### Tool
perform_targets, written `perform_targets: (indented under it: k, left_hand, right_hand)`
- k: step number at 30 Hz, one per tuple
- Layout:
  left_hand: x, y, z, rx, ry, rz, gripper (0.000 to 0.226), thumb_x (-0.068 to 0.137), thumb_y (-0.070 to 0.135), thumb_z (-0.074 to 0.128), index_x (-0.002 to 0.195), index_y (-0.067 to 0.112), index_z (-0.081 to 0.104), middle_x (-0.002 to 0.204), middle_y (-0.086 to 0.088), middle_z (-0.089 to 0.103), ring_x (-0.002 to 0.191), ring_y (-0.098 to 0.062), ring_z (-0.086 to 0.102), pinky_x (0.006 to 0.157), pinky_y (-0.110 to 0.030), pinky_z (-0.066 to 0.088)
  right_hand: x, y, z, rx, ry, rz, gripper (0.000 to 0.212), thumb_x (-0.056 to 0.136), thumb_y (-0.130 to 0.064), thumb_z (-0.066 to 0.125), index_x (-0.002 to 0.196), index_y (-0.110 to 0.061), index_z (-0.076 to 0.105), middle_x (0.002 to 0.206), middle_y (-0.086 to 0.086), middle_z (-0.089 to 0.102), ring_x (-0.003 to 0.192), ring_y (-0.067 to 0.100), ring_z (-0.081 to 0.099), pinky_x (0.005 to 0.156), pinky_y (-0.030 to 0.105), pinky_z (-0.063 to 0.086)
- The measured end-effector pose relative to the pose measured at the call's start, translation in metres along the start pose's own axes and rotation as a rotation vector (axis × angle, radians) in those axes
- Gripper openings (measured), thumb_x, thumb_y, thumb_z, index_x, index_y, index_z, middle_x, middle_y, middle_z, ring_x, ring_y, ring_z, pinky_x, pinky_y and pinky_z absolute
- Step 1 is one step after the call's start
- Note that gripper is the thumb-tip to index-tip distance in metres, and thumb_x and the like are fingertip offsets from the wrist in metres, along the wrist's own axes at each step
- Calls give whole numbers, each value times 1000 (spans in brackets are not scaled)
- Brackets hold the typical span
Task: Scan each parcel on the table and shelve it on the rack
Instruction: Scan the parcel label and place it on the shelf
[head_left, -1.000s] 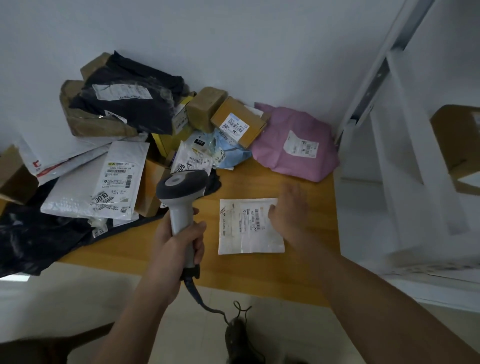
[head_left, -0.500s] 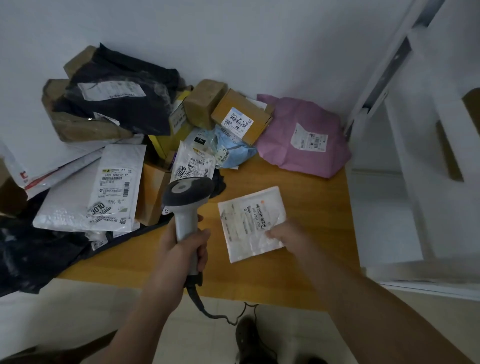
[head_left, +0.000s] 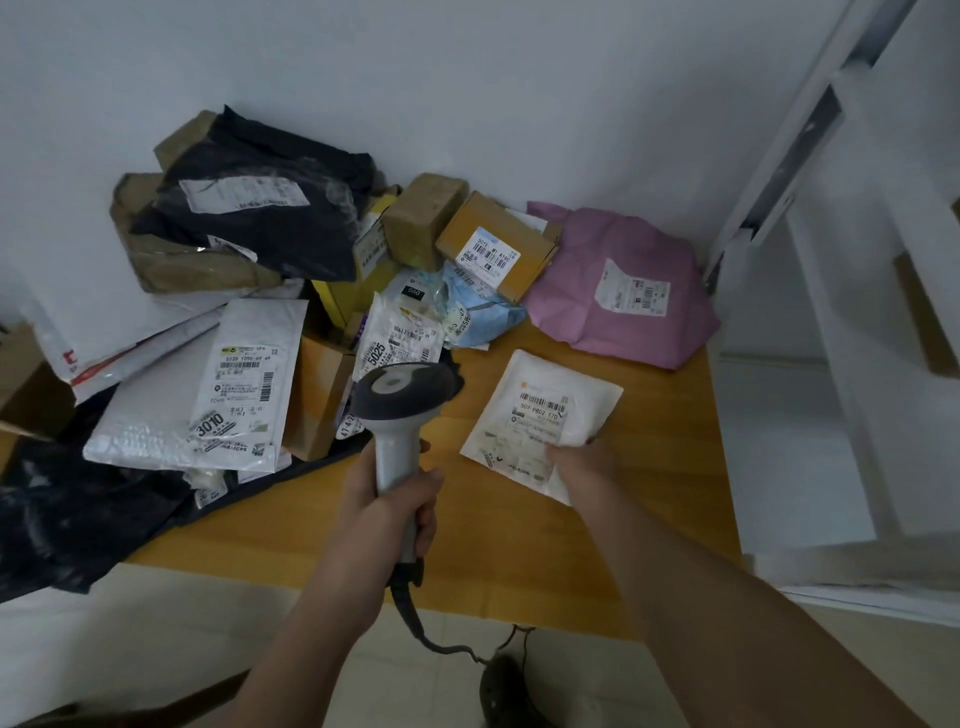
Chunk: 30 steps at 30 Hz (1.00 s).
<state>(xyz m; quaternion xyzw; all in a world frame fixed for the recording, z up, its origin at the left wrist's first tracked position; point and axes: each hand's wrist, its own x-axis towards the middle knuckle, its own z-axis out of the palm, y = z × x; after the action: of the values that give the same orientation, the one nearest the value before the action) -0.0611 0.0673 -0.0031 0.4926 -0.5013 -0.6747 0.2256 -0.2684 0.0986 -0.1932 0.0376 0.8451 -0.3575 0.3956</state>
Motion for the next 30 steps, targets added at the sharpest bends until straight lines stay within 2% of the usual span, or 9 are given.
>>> perform_targets:
  k: [3,5,7,10,14,17,20,24,30]
  left_hand:
    - [-20,1,3,-19,28,25,13,93,11,58,106,12,55,56,-4,44,43,-17,38,45,-28,36]
    - [-39,6,8,-2,40,61,13,94,21,60,99,12,53,58,-5,44,44,-17,38,44,-28,36]
    - [-64,14,15,32,52,103,18,94,30,58,92,14,49,60,-6,44,45,-17,38,46,-29,36]
    - [-111,26,29,35,54,198,21,92,36,59,93,17,50,65,-7,48,50,-19,43,52,-32,40]
    - [-183,26,56,63,120,247,30,87,39,66,101,13,60,75,-6,60,66,-19,58,69,-37,46]
    - [-232,15,85,3,188,277,27,83,30,73,101,12,65,72,-8,59,63,-24,55,70,-44,44]
    - [-272,5,117,-15,271,321,15,91,20,65,106,17,68,66,-6,56,62,-26,50,70,-44,43]
    - [-307,1,145,13,344,361,12,93,26,63,102,19,68,60,0,54,58,-21,50,68,-41,45]
    - [-325,7,160,55,366,309,26,91,33,66,94,8,63,58,0,53,52,-15,50,58,-32,47]
  right_hand:
    - [-19,-7,-16,171,-133,-20,19,83,-15,74,93,-14,58,89,1,64,73,17,61,70,34,55]
    - [-39,-10,-31,271,-232,-48,17,87,-12,69,100,-14,60,98,4,67,76,18,64,61,30,53]
    - [-66,-16,-49,307,-301,-158,17,88,-9,68,99,-20,61,97,1,68,79,16,66,60,28,53]
    - [-111,-26,-86,265,-417,-378,24,88,-3,68,104,-19,61,90,-9,66,77,4,62,53,15,48]
    - [-167,-26,-147,164,-578,-538,22,87,-6,70,103,-19,66,98,-3,72,87,11,69,63,20,53]
    - [-203,-13,-198,72,-659,-646,20,87,-7,71,93,-25,63,94,-6,72,83,6,68,61,16,50]
    - [-226,1,-240,-3,-689,-710,22,88,-10,70,93,-29,59,92,-11,67,84,2,64,58,12,44]
    - [-246,13,-280,-12,-669,-748,24,89,-11,69,98,-29,56,91,-15,63,80,-4,57,60,10,42]
    - [-256,16,-307,62,-562,-729,35,85,-10,73,115,-16,56,103,-7,62,95,13,58,78,23,45]
